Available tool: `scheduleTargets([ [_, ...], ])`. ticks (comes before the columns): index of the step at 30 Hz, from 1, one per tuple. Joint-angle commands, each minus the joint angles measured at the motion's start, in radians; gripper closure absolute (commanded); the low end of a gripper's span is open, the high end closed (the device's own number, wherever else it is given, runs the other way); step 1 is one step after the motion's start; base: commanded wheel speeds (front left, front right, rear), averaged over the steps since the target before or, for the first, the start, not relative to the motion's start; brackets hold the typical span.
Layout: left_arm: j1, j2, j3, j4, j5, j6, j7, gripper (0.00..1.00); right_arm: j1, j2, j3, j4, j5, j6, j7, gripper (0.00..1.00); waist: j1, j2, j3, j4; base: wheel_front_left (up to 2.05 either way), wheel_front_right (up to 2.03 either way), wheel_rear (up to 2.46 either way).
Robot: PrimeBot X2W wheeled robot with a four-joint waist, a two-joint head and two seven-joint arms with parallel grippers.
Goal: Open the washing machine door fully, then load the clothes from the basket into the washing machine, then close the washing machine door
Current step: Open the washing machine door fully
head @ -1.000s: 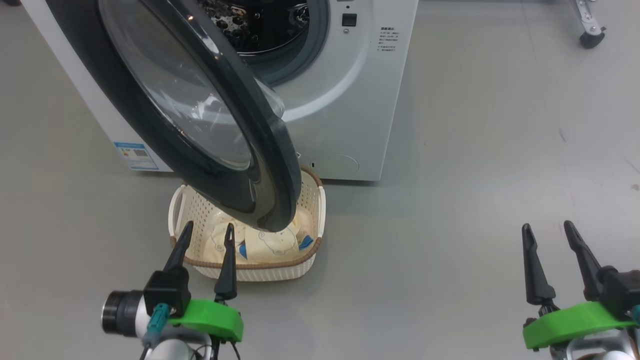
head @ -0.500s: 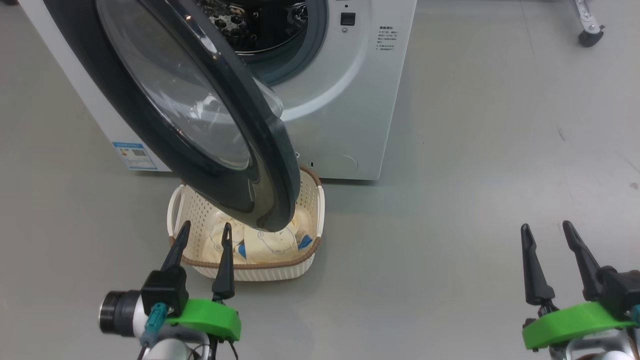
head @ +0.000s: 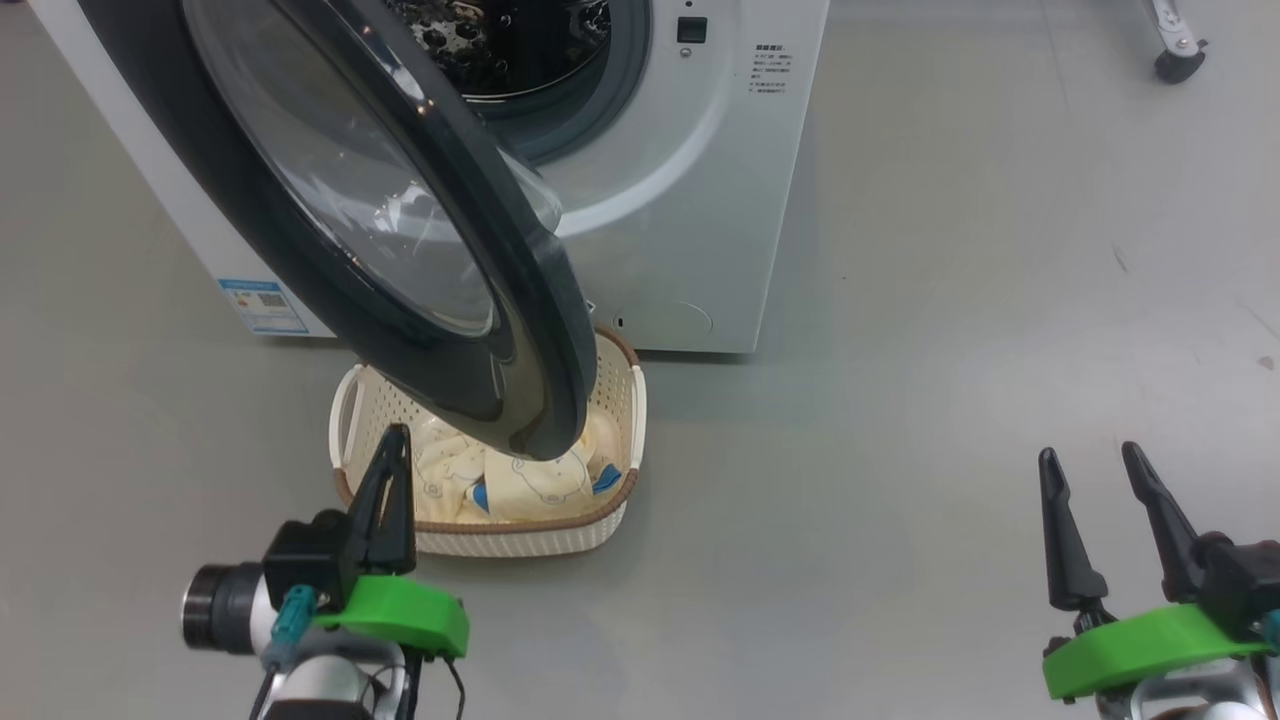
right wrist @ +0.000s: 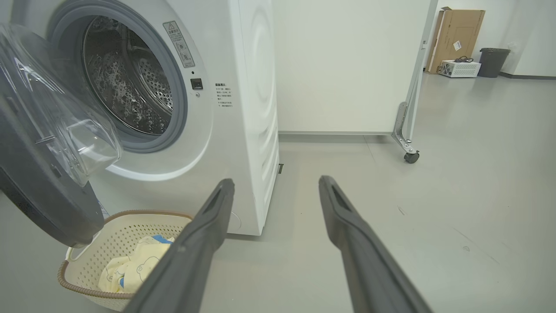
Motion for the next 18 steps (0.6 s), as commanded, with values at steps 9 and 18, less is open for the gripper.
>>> scheduleTargets([
  [9, -0.131, 0.057, 0.079, -0.129, 0.029, 0.051, -0.007, 1.00, -0.020, -0.011, 0.013, -0.025, 0.009, -0.003, -0.010, 0.00, 0.0000, 0.0000, -0.001, 0.002, 0.00, 0.00, 0.00],
  [18, -0.253, 0.059, 0.045, -0.356, 0.077, 0.071, 0.018, 1.00, -0.022, -0.011, 0.008, -0.020, 0.012, -0.003, -0.012, 0.00, 0.0000, 0.0000, -0.005, 0.005, 0.00, 0.00, 0.00],
])
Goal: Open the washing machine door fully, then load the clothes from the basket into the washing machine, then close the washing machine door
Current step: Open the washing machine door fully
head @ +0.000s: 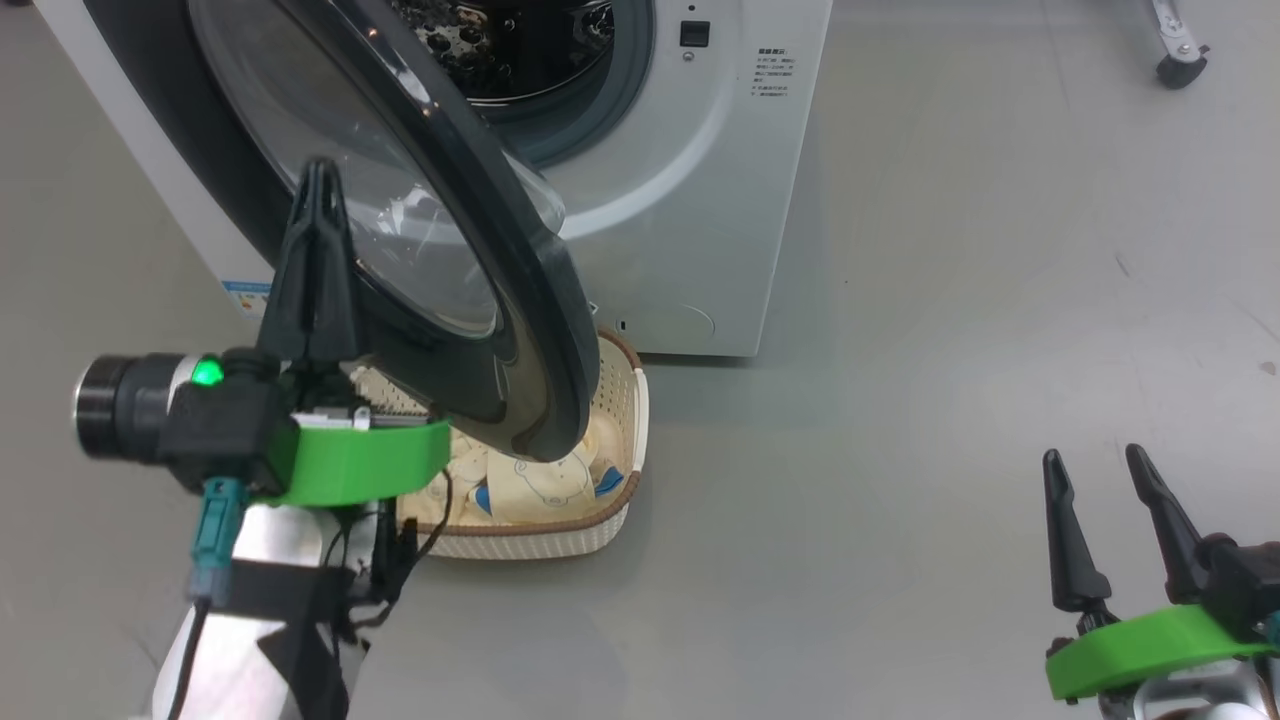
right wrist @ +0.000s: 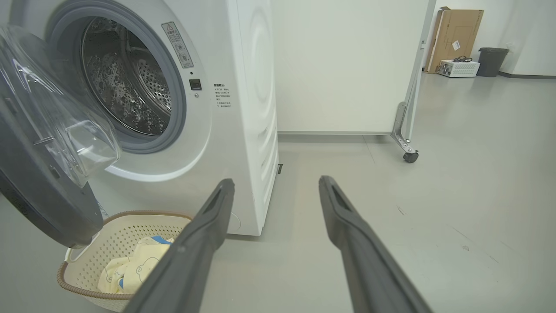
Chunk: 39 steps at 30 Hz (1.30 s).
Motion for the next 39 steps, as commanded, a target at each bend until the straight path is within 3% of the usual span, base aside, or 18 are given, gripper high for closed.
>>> scheduleTargets([
  [1, -0.080, 0.014, 0.005, -0.079, 0.009, -0.013, 0.015, 1.00, -0.022, -0.012, 0.017, -0.027, 0.009, -0.003, -0.012, 0.00, 0.0000, 0.0000, 0.002, -0.002, 0.00, 0.00, 0.00],
  [10, -0.176, -0.036, -0.159, -0.155, -0.049, -0.073, 0.088, 1.00, -0.031, -0.012, 0.029, -0.018, 0.017, -0.003, -0.016, 0.00, 0.0000, 0.0000, 0.009, -0.023, 0.00, 0.00, 0.00],
  [15, -0.178, -0.048, -0.283, -0.123, -0.146, -0.074, 0.122, 1.00, -0.032, -0.012, 0.037, -0.010, 0.025, -0.003, -0.017, 0.00, 0.0000, 0.0000, 0.012, -0.042, 0.00, 0.00, 0.00],
  [22, -0.189, -0.050, -0.424, -0.024, -0.306, -0.001, 0.114, 1.00, -0.040, -0.012, 0.044, 0.000, 0.029, -0.003, -0.016, 0.00, 0.0000, 0.0000, 0.018, -0.058, 0.00, 0.00, 0.00],
  [31, -0.265, -0.050, -0.489, 0.249, -0.449, 0.095, 0.073, 1.00, -0.048, -0.012, 0.058, 0.012, 0.034, -0.003, -0.013, 0.00, 0.0000, 0.0000, 0.021, -0.074, 0.00, 0.00, 0.00],
  [39, -0.324, -0.050, -0.518, 0.435, -0.545, 0.125, 0.043, 1.00, -0.050, -0.012, 0.069, 0.020, 0.037, -0.003, -0.011, 0.00, 0.0000, 0.0000, 0.019, -0.087, 0.00, 0.00, 0.00],
])
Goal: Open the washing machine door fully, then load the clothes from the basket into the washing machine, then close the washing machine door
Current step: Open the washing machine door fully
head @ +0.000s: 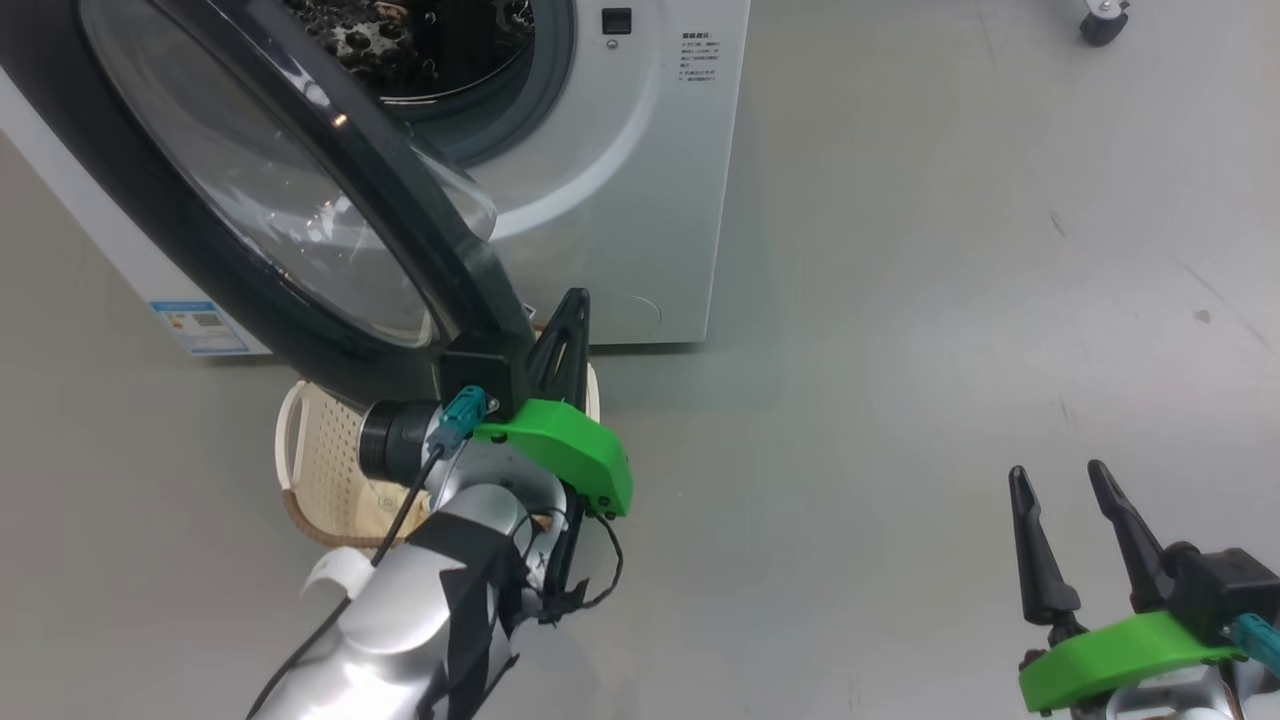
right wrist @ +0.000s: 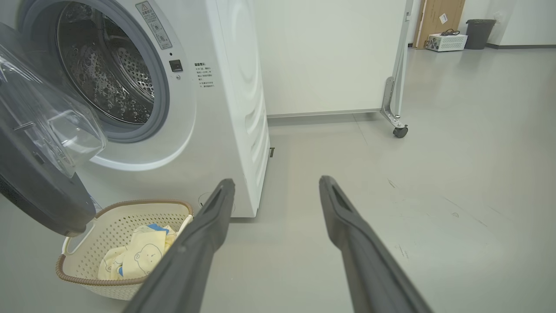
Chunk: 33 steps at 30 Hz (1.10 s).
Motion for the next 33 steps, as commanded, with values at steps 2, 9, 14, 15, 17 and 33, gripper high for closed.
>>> scheduleTargets([
  [2, -0.072, 0.006, 0.022, 0.018, -0.045, 0.008, -0.019, 1.00, -0.046, -0.012, 0.023, -0.028, 0.005, -0.003, -0.002, 0.00, -0.0001, 0.0000, 0.003, -0.004, 0.00, 0.00, 0.00],
  [9, -0.102, 0.006, 0.005, 0.080, -0.090, 0.010, -0.040, 1.00, -0.050, -0.012, 0.029, -0.024, 0.006, -0.003, 0.001, 0.00, -0.0001, 0.0000, 0.011, -0.010, 0.00, 0.00, 0.00],
  [14, -0.117, 0.006, 0.000, 0.119, -0.119, 0.011, -0.049, 1.00, -0.050, -0.012, 0.024, -0.021, 0.005, -0.003, 0.003, 0.00, -0.0001, 0.0000, 0.012, -0.007, 0.00, 0.00, 0.00],
  [15, -0.119, 0.006, -0.001, 0.125, -0.122, 0.010, -0.051, 1.00, -0.050, -0.012, 0.024, -0.021, 0.005, -0.003, 0.003, 0.00, -0.0001, 0.0000, 0.013, -0.006, 0.00, 0.00, 0.00],
  [17, -0.121, 0.005, -0.003, 0.136, -0.127, 0.010, -0.054, 1.00, -0.050, -0.012, 0.025, -0.022, 0.003, -0.003, 0.005, 0.00, -0.0001, 0.0000, 0.012, -0.002, 0.00, 0.00, 0.00],
  [33, -0.059, 0.052, -0.025, 0.109, -0.089, 0.051, -0.066, 1.00, -0.049, -0.012, -0.001, -0.036, -0.008, -0.003, 0.011, 0.00, -0.0001, 0.0000, 0.022, 0.049, 0.00, 0.00, 0.00],
])
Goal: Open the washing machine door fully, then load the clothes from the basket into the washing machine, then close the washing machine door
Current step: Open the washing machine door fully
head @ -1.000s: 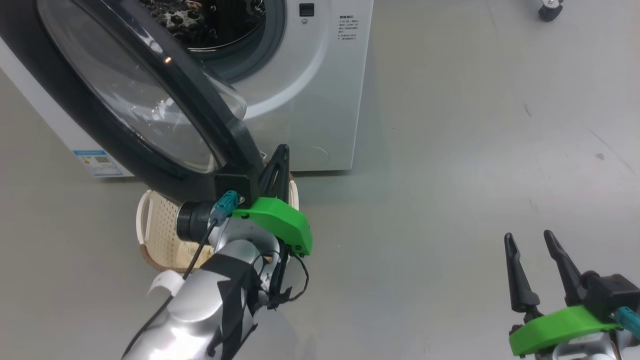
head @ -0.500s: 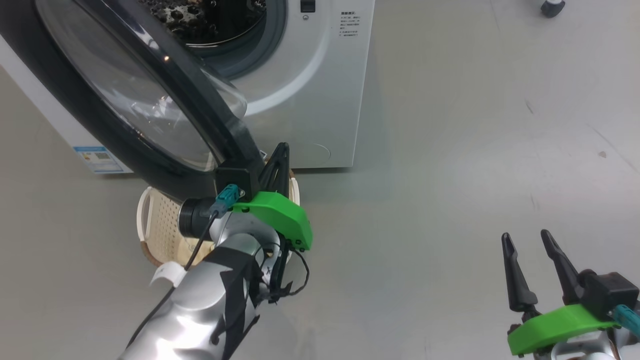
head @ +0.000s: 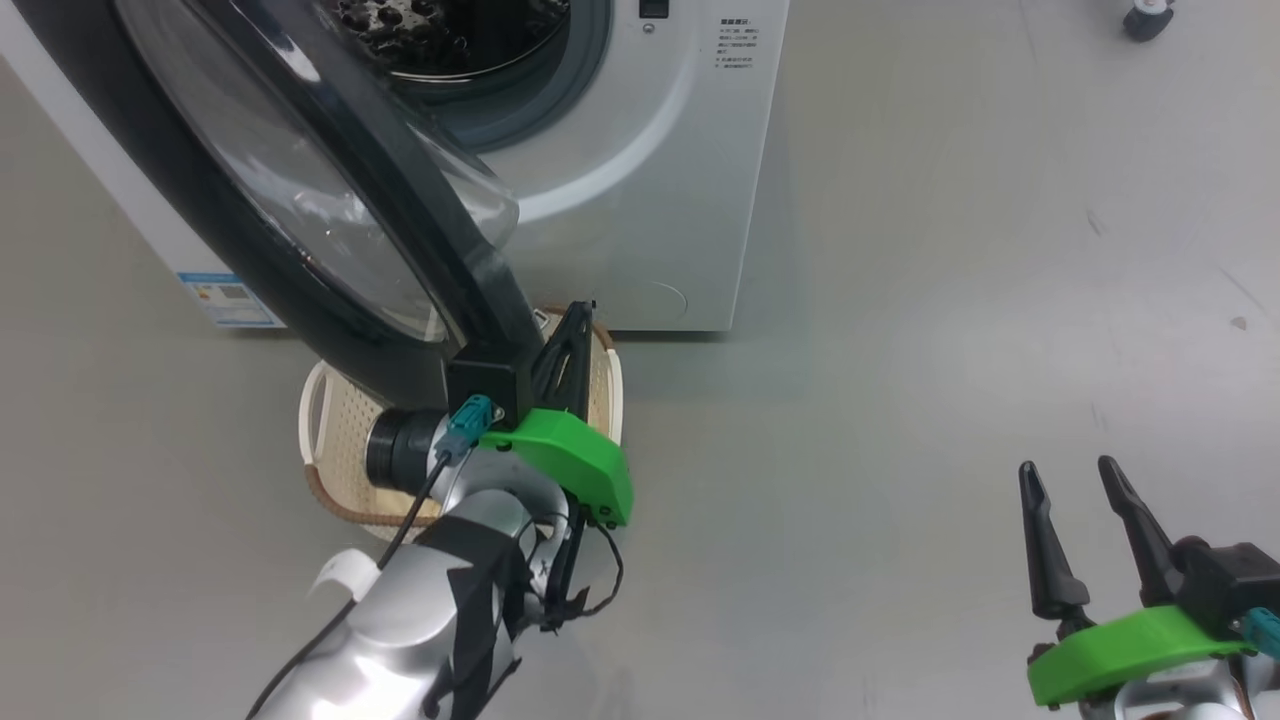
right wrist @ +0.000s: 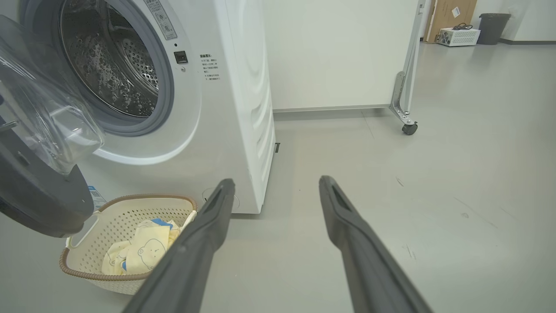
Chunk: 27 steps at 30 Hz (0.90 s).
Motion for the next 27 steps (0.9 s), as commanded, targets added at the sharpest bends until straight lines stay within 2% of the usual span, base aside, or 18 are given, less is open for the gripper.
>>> scheduleTargets([
  [1, -0.011, 0.058, 0.040, -0.016, 0.004, 0.021, -0.009, 1.00, -0.044, -0.012, 0.014, -0.038, -0.006, -0.003, 0.002, 0.00, 0.0000, 0.0000, 0.002, 0.008, 0.00, 0.00, 0.00],
  [14, 0.083, 0.169, 0.003, -0.211, 0.061, 0.109, 0.012, 1.00, -0.045, -0.012, 0.012, -0.034, -0.011, -0.003, 0.002, 0.00, 0.0000, 0.0000, -0.003, 0.061, 0.00, 0.00, 0.00],
  [27, 0.192, 0.264, 0.025, -0.418, 0.066, 0.217, 0.038, 1.00, -0.039, -0.012, 0.005, -0.039, -0.020, -0.003, 0.012, 0.00, 0.0000, 0.0000, -0.012, 0.125, 0.00, 0.00, 0.00],
])
